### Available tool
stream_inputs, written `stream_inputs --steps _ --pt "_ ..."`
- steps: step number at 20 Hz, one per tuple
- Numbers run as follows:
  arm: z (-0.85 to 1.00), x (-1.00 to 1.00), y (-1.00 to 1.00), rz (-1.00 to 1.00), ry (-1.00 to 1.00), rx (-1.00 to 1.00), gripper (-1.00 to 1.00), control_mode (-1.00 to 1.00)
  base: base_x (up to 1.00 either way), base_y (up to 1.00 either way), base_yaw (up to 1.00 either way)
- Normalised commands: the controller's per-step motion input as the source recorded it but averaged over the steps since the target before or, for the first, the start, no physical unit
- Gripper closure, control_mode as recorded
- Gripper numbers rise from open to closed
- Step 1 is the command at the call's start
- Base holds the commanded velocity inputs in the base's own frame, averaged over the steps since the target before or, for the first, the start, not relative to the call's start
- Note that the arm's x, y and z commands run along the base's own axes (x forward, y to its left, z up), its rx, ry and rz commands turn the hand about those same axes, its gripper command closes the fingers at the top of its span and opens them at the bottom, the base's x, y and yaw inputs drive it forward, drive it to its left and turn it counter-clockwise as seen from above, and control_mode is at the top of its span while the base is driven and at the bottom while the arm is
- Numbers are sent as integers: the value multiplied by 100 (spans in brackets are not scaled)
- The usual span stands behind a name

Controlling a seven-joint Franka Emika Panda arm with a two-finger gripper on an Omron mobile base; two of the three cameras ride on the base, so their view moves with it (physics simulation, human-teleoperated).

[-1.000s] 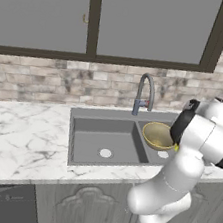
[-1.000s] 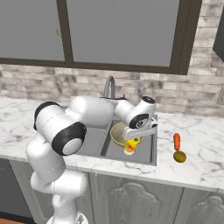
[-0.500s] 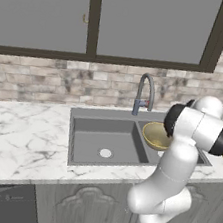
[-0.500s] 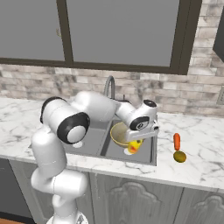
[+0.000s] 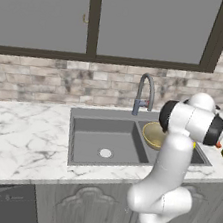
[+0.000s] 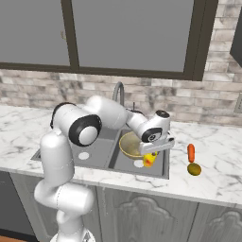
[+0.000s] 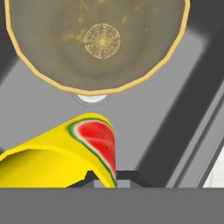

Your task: Remove the carrot and orange from the sink. Then move the bowl and cup from the counter to the sink for washing.

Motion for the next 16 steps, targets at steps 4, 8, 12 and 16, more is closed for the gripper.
stream_inputs --steps 4,8,12,16 --pt "-27 19 -10 -3 1 -6 100 -100 0 0 0" --pt "-28 19 -8 -3 0 -3 100 -100 0 0 0" --pt "-27 21 -5 -2 0 -1 100 -100 0 0 0" --pt "-26 20 -3 -1 0 0 100 -100 0 0 0"
